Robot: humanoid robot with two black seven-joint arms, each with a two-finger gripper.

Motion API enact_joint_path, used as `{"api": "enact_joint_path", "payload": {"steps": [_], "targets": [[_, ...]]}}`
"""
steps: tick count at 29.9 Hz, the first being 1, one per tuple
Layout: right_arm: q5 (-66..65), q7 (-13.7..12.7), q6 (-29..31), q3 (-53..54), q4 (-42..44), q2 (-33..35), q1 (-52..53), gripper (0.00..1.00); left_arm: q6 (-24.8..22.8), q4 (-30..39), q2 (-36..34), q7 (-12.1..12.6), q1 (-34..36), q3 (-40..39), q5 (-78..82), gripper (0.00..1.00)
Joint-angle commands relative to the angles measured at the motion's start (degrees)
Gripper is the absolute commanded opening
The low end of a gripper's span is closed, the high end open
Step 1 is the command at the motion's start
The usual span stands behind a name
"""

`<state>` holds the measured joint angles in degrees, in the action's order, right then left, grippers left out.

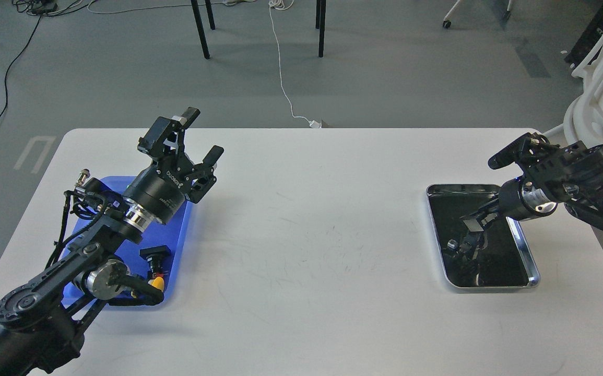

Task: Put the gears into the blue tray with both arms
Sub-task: 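Grasp another small black part in the metal tray with the right gripper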

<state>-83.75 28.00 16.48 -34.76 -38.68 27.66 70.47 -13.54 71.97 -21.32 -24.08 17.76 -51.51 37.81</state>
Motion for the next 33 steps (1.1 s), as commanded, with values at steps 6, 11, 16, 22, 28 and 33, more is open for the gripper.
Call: {"api": "enact_joint_path", "payload": {"steps": [6, 11, 16, 22, 28, 33], "targets": [[0.3, 0.0, -1.4, 0.2, 0.9, -0.7, -1.1, 0.61, -0.1, 0.0, 0.1, -0.1, 0.0, 0.0, 0.0, 0.98], [1.6, 0.0, -1.4, 0.1, 1.4, -1.8, -1.5, 0.61, -0.3, -0.1, 0.1, -0.1, 0.1, -0.1, 0.0, 0.98], [1.6, 0.0, -1.4, 0.0, 2.0, -2.7, -1.7, 0.54, -0.3, -0.1, 0.1, -0.2, 0.0, -0.1, 0.0, 0.98], [1.6, 0.0, -1.4, 0.0, 2.9, -2.8, -2.3, 0.54, -0.3, -0.1, 0.1, -0.2, 0.0, -0.7, 0.0, 0.98], [1.6, 0.0, -1.3, 0.0, 2.8, -2.6, -2.2, 0.40, -0.3, -0.1, 0.1, -0.1, 0.0, -0.6, 0.0, 0.98], [1.6, 0.0, -1.3, 0.0, 2.6, -2.6, -2.2, 0.26, -0.3, -0.1, 0.1, -0.1, 0.0, -0.6, 0.0, 0.98]]}}
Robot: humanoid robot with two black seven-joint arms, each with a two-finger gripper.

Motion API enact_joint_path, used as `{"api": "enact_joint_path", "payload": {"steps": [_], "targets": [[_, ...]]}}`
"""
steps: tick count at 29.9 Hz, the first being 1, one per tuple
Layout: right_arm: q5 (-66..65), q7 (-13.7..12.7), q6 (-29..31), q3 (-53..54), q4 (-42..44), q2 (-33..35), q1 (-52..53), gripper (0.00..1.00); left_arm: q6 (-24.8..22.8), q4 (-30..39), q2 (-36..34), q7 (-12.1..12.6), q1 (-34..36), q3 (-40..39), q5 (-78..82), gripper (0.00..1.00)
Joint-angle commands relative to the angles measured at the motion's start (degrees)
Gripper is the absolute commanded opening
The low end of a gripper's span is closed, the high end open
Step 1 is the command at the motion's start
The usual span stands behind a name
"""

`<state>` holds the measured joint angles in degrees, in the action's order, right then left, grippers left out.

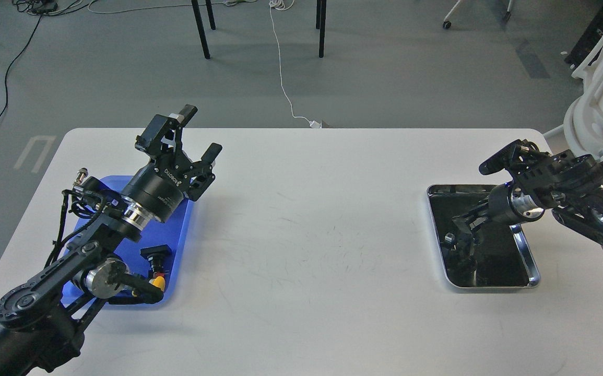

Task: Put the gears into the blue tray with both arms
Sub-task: 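Grasp another small black part in the metal tray with the right gripper, then carry the black part with the right gripper to the table center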

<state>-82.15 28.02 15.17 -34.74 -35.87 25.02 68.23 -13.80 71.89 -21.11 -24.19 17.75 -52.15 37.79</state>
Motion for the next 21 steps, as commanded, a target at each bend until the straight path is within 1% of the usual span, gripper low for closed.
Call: {"api": "enact_joint_path", "payload": {"steps": [1, 13, 21], "targets": [[0.0, 0.0, 0.0, 0.0, -0.3, 0.0, 0.1, 0.25, 0.0, 0.0, -0.1, 0.0, 0.1, 0.0, 0.0, 0.98], [0.1, 0.0, 0.0, 0.0, -1.4, 0.8, 1.3, 0.23, 0.0, 0.0, 0.0, 0.0, 0.1, -0.1, 0.0, 0.98], [0.9, 0.0, 0.2, 0.5, -7.5, 5.4, 7.5, 0.24, 0.0, 0.0, 0.0, 0.0, 0.1, -0.1, 0.0, 0.98]]}}
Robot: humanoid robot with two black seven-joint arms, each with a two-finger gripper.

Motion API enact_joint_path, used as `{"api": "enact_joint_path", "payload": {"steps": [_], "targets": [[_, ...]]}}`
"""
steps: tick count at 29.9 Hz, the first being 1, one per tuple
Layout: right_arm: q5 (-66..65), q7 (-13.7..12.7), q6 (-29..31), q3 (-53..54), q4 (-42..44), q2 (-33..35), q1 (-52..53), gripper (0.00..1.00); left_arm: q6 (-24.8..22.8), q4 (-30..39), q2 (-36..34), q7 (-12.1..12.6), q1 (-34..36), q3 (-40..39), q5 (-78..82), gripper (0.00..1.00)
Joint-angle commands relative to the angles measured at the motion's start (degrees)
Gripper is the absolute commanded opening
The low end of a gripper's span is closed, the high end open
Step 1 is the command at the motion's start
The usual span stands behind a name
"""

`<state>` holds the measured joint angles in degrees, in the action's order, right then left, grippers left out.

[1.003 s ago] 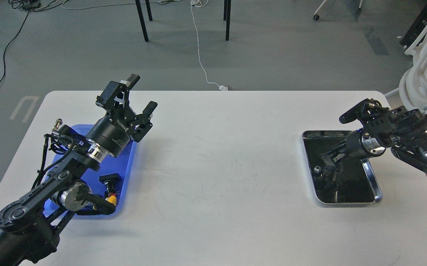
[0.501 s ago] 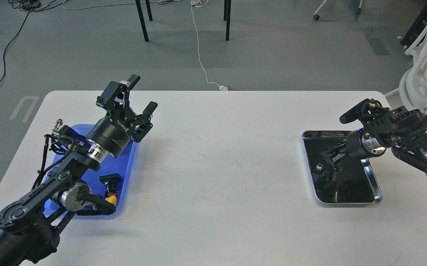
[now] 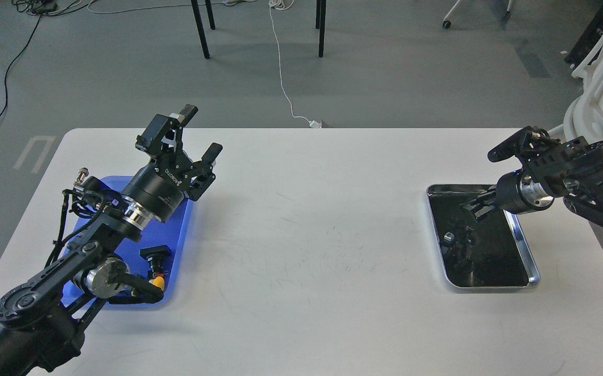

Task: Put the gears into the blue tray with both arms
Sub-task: 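Carry the black part with the right gripper to the table center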

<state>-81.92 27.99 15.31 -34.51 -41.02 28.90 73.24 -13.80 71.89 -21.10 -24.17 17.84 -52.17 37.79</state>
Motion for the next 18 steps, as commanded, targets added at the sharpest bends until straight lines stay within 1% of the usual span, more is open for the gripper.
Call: {"api": "enact_joint_path", "payload": {"steps": [1, 4, 7, 12, 14, 18], "targets": [[1.5, 0.0, 0.2, 0.2, -3.7, 2.0, 3.8, 0.24, 0.0, 0.0, -0.1, 0.0, 0.0, 0.0, 0.0, 0.98], [4.3, 0.0, 0.5, 0.1, -7.3, 2.3, 7.8, 0.24, -0.1, 0.0, -0.4, -0.1, 0.1, 0.0, 0.0, 0.98], [6.2, 0.0, 0.7, 0.0, -9.4, 0.6, 10.5, 0.24, 0.0, 0.1, -0.5, -0.1, 0.1, -0.2, 0.0, 0.98], [9.3, 0.0, 0.6, -0.3, -10.0, -7.9, 11.4, 0.24, 0.0, 0.1, -0.2, -0.1, 0.1, -1.2, 0.0, 0.98], [10.9, 0.0, 0.3, -0.6, -9.6, -12.4, 11.3, 0.24, 0.0, 0.1, -0.2, -0.1, 0.1, -1.2, 0.0, 0.98], [15.2, 0.0, -1.0, -2.7, -9.1, -19.2, 10.8, 0.24, 0.0, 0.1, -0.6, -0.1, 0.1, -1.4, 0.0, 0.98]]}}
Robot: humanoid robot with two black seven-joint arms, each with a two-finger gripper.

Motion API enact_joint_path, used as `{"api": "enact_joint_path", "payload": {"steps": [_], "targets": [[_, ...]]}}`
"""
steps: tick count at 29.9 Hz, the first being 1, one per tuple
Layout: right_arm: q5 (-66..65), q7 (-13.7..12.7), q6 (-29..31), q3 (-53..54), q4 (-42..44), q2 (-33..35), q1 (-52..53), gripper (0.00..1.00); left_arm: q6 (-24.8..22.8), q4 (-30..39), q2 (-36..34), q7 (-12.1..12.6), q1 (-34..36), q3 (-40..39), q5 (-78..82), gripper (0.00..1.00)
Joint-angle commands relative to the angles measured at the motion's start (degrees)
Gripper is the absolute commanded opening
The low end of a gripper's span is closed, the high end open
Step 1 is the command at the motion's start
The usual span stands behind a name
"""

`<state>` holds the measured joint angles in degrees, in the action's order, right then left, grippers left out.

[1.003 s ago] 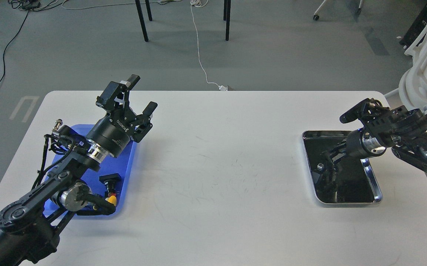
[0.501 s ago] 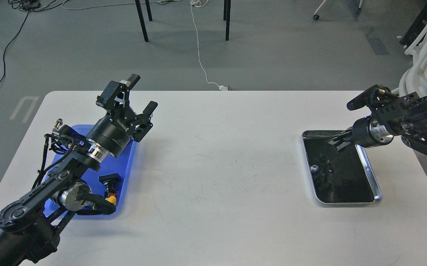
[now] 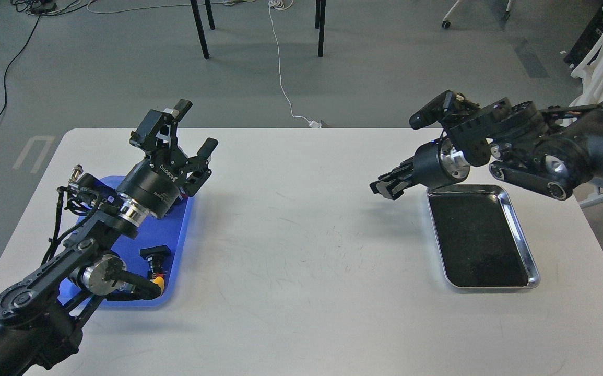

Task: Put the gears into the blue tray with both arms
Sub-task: 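Carry the black part with the right gripper to the table center, then open the right gripper to set the part down and retract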

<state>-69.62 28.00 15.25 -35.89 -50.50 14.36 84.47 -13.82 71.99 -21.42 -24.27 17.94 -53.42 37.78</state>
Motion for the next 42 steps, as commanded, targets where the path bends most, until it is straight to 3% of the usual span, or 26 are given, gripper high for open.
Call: {"api": "enact_joint_path", "payload": {"steps": [1, 9, 26, 28, 30, 31, 33, 39, 42], "targets": [[3.8, 0.0, -2.1, -1.6, 0.7, -6.3, -0.6, 0.24, 0.0, 0.0, -0.4, 0.0, -0.1, -0.2, -0.1, 0.98], [4.8, 0.0, -9.4, -5.8, 2.8, -14.4, -3.9, 0.24, 0.0, 0.0, -0.4, 0.0, -0.3, -1.1, -0.1, 0.98], [5.2, 0.0, -12.1, -7.3, 3.5, -14.4, -6.9, 0.27, -0.1, 0.0, -0.5, 0.0, -0.6, -1.0, -0.1, 0.98], [5.2, 0.0, -12.1, -7.3, 3.4, -14.4, -6.9, 0.33, 0.0, 0.0, -0.5, 0.0, -0.6, -1.0, -0.1, 0.98], [5.4, 0.0, -12.1, -7.2, 3.5, -14.4, -6.9, 0.52, 0.0, 0.0, -0.5, 0.0, -0.7, -1.0, -0.1, 0.98], [5.6, 0.0, -12.0, -7.2, 3.5, -14.4, -6.9, 0.57, 0.0, 0.0, -0.5, -0.1, -0.7, -1.0, -0.1, 0.98], [6.0, 0.0, -12.0, -7.3, 3.4, -14.4, -6.9, 0.59, 0.0, 0.0, -0.5, -0.1, -0.7, -1.0, -0.1, 0.98], [8.1, 0.0, -12.0, -4.1, 3.7, -14.4, -6.6, 0.81, -0.1, 0.0, -0.5, -0.2, -0.7, -1.0, 0.0, 0.98], [13.9, 0.0, -11.7, 0.5, 3.0, -9.9, -6.5, 0.90, 0.0, 0.0, -0.5, -0.3, -0.7, -1.0, 0.0, 0.98]]}}
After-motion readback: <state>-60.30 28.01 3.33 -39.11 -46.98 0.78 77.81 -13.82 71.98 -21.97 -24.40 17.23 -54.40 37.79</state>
